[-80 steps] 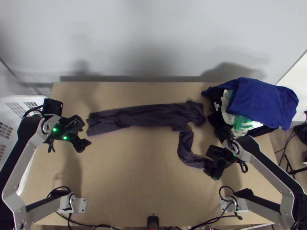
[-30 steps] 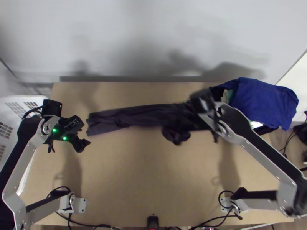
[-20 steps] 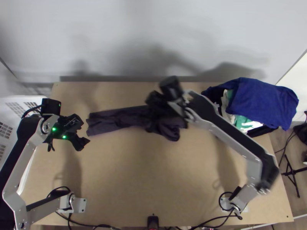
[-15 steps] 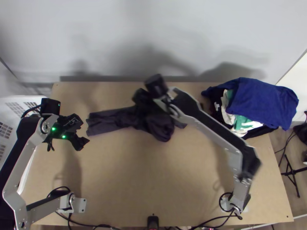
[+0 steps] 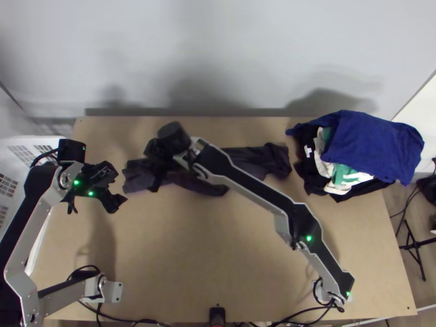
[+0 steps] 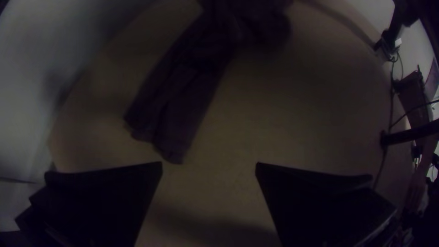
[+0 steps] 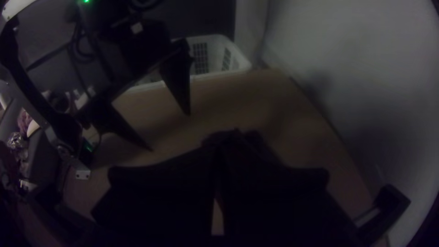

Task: Fold the t-shirt

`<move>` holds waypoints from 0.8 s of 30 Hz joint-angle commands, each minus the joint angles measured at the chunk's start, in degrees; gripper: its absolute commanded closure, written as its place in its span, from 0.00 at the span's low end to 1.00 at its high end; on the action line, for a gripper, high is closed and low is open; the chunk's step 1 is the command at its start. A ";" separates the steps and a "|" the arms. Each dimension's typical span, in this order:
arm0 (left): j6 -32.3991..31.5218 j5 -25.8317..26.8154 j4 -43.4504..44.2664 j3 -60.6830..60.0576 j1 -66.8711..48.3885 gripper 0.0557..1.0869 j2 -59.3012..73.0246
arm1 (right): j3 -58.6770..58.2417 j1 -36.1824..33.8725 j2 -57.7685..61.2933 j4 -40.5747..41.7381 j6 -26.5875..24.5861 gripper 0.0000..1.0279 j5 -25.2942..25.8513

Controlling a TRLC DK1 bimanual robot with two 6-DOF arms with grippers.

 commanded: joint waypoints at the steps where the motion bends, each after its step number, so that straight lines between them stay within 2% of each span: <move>1: 0.10 0.04 0.75 -1.27 -0.02 0.04 0.22 | 1.73 2.77 4.51 6.72 -0.09 0.97 0.44; 8: -0.08 0.04 0.84 -1.45 0.07 0.04 -0.57 | 3.14 3.74 10.66 9.35 0.00 0.97 2.63; 12: 0.01 -0.05 0.84 -1.97 0.33 0.04 -1.28 | 3.14 3.74 13.30 11.38 -0.26 0.79 5.97; 13: 0.01 -0.05 0.84 -2.15 0.33 0.04 -1.28 | 3.14 3.74 14.09 12.08 -0.35 0.70 7.20; 15: -0.08 -0.05 0.84 -2.33 0.33 0.04 -1.28 | 3.22 3.56 15.58 12.78 -0.44 0.46 8.70; 17: -0.17 0.04 0.84 -2.33 0.33 0.04 -1.28 | 3.22 3.30 16.72 12.78 -0.44 0.15 10.37; 18: -0.25 0.04 0.84 -2.24 0.33 0.04 -1.28 | 3.14 3.30 17.08 12.61 -0.44 0.07 11.07; 19: -0.34 0.04 0.84 -2.24 0.33 0.04 -1.28 | 2.96 3.21 17.25 12.34 -0.44 0.03 11.16; 24: -0.43 0.04 0.84 -2.50 0.33 0.04 -1.45 | 1.47 2.95 15.23 11.20 -0.26 0.04 11.16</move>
